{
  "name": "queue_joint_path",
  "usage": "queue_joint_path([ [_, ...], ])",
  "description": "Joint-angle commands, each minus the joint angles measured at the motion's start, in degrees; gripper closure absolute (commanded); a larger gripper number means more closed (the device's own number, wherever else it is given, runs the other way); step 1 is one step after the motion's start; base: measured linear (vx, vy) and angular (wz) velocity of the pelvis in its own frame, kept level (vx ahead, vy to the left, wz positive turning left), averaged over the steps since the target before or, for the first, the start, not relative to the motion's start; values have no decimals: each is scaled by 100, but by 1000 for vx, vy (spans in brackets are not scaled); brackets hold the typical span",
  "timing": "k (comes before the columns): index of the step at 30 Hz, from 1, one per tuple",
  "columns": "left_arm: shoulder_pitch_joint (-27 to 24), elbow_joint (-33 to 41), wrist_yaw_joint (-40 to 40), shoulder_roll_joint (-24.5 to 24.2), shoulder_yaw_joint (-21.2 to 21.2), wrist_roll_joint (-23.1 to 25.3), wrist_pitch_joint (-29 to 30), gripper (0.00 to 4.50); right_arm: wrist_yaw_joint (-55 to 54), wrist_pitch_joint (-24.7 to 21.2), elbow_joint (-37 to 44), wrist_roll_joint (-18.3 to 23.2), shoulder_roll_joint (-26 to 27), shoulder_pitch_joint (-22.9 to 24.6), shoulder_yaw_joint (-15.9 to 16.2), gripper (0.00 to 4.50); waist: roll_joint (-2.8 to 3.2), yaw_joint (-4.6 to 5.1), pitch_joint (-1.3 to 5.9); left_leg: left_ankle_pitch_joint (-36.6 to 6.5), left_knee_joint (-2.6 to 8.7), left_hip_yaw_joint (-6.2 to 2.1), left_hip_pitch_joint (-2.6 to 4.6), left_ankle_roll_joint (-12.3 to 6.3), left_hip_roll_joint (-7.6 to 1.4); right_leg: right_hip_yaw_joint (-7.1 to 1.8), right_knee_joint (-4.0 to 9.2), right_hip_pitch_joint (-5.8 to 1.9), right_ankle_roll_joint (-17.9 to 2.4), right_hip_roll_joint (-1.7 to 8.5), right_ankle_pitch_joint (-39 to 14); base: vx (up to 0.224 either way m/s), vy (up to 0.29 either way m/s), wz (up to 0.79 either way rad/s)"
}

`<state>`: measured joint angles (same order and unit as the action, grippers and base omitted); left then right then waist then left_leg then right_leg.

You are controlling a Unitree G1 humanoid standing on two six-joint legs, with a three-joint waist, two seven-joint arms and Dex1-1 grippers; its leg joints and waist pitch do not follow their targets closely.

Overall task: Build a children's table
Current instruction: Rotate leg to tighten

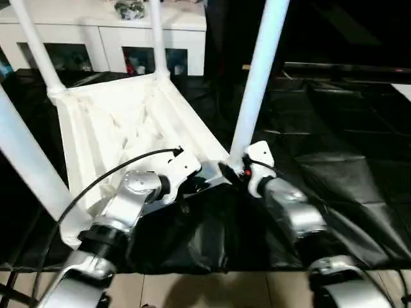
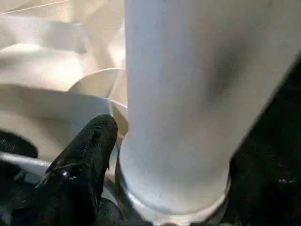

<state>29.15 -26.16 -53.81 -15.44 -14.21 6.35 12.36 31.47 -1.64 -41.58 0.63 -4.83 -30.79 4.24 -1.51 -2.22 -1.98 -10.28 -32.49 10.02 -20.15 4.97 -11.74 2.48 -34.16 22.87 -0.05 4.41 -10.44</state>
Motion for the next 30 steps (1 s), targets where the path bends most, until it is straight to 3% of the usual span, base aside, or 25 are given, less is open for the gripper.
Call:
queue_joint_path([
  [1, -80, 70, -411, 224, -447, -243, -262, 450, 524, 43, 77, 9, 217, 44, 531, 68, -4, -21, 262, -1655, 395, -4, -10, -162, -110, -200, 459, -177, -967, 290, -1704, 0, 0, 0],
  [2, -175, 147, -772, 8, -409, -368, -361, 450, 1109, 94, 136, 63, -70, 80, 631, 68, -11, -28, 273, -1594, 382, 8, 6, -177, -111, -205, 448, -177, -1012, 290, -1599, 0, 0, 0],
  [4, -274, 239, -1185, -197, -318, -583, -347, 450, 1877, 135, 265, 175, -395, 138, 748, 68, -18, -42, 300, -1212, 357, 9, -45, -312, -115, -194, 358, -256, -1196, 283, -944, 52, -15, 1],
  [6, -314, 283, -1378, -264, -263, -709, -326, 450, 2226, 131, 340, 237, -527, 166, 795, 68, -12, -50, 313, -871, 325, 26, -50, -456, -120, -192, 287, -268, -1380, 270, -309, 26, -5, -1],
  [9, -337, 288, -1609, -359, -180, -828, -359, 450, 2829, 109, 449, 285, -717, 197, 863, 68, -6, -70, 329, -665, 294, 38, -26, -583, -115, -185, 241, -286, -1549, 265, 55, 0, 0, 0],
  [10, -333, 248, -1839, -489, -155, -883, -419, 450, 3425, 81, 563, 325, -907, 229, 990, 68, -27, -75, 307, -734, 302, 48, -28, -611, -121, -174, 257, -282, -1580, 255, -13, 0, 0, 0],
  [13, -323, 238, -2037, -582, -145, -928, -390, 450, 3810, 30, 620, 380, -1022, 236, 1091, 68, -13, -141, 278, -1050, 318, 62, -2, -544, -156, -172, 293, -261, -1510, 275, -577, 0, 0, 0],
  [15, -300, 219, -2236, -697, -177, -967, -386, 450, 4129, -36, 626, 440, -1101, 215, 1214, 95, -20, -156, 266, -1209, 336, 59, 12, -422, -166, -181, 321, -244, -1441, 287, -927, 0, 0, 0],
  [17, -293, 214, -2317, -749, -191, -978, -394, 450, 4265, -43, 637, 452, -1130, 216, 1254, 95, -16, -159, 255, -1335, 352, 52, 18, -332, -165, -183, 336, -233, -1374, 288, -1174, 0, 0, 0],
  [18, -280, 193, -2356, -774, -188, -978, -404, 450, 4339, -60, 633, 456, -1137, 214, 1266, 123, -22, -165, 250, -1430, 359, 51, 28, -286, -163, -190, 352, -221, -1325, 289, -1322, 0, 0, 0],
  [26, -224, 81, -2397, -787, -126, -947, -489, 450, 4500, -101, 663, 436, -1105, 260, 1282, 167, -39, -178, 271, -1221, 355, 44, 11, -267, -154, -191, 326, -242, -1310, 295, -1115, 0, 0, 0],
  [30, -216, 24, -1732, -532, -87, -785, -572, 450, 3721, -104, 552, 307, -901, 264, 1108, 177, -51, -174, 250, -1303, 367, 42, 15, -239, -154, -199, 358, -222, -1241, 301, -1350, 0, 0, 0],
])
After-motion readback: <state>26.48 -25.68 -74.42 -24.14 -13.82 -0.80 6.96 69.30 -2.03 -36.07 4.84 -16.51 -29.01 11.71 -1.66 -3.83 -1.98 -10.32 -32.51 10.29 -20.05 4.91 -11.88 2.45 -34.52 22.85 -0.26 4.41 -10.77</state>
